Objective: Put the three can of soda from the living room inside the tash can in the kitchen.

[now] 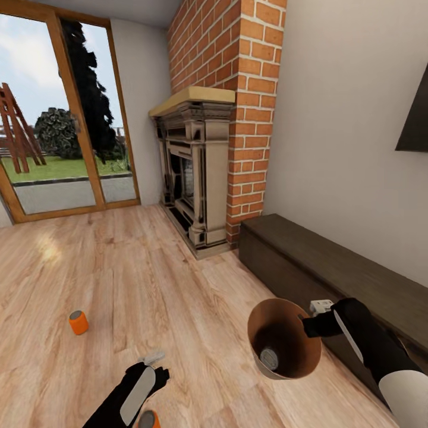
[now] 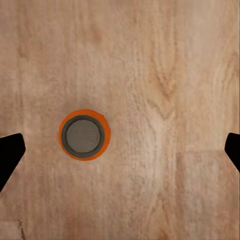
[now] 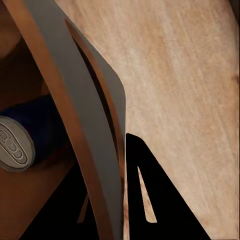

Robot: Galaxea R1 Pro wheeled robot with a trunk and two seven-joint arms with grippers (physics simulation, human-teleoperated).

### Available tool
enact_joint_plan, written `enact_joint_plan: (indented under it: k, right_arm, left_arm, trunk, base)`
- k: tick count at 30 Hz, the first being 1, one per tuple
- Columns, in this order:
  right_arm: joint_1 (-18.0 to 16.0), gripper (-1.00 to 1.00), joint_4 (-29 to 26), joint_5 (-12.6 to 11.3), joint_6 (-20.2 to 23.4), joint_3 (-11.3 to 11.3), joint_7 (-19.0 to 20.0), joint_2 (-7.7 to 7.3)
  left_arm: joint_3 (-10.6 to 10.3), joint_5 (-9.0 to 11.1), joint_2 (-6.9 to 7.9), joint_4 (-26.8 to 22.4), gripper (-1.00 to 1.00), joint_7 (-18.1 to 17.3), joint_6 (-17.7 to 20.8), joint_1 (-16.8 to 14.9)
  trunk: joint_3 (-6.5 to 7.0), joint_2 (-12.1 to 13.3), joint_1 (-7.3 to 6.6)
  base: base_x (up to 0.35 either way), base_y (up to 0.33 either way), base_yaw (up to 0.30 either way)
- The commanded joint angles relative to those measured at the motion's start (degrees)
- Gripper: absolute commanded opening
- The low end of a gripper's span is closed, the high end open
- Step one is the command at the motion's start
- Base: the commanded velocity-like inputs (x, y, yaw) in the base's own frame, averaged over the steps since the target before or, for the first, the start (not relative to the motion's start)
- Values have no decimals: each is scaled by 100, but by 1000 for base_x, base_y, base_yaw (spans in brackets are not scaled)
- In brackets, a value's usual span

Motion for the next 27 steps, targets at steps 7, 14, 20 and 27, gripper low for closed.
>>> enact_joint_plan:
  k: [7,14,20,27]
  right_arm:
    - [-29,-100,-164,-166,82,-26,53,-1]
    - [-126,-100,-499,-207,82,-42,86,-8]
    - [-58,-100,-1570,-286,82,-61,276,-64]
    - [-22,-100,-1810,-290,82,-39,311,-81]
  left_arm:
    - [9,-33,278,214,100,-37,-29,0]
    - [-124,-53,338,436,100,-475,184,-138]
    - [-376,-72,353,820,100,-685,137,-256]
    - [-382,-69,363,941,100,-722,13,-285]
  trunk:
    - [-17,-41,21]
    - [-168,-90,60]
    - [-301,-98,75]
    - [-456,-108,93]
  base:
    - [5,0,0]
    - [0,0,0]
    - [0,0,0]
    - [0,0,0]
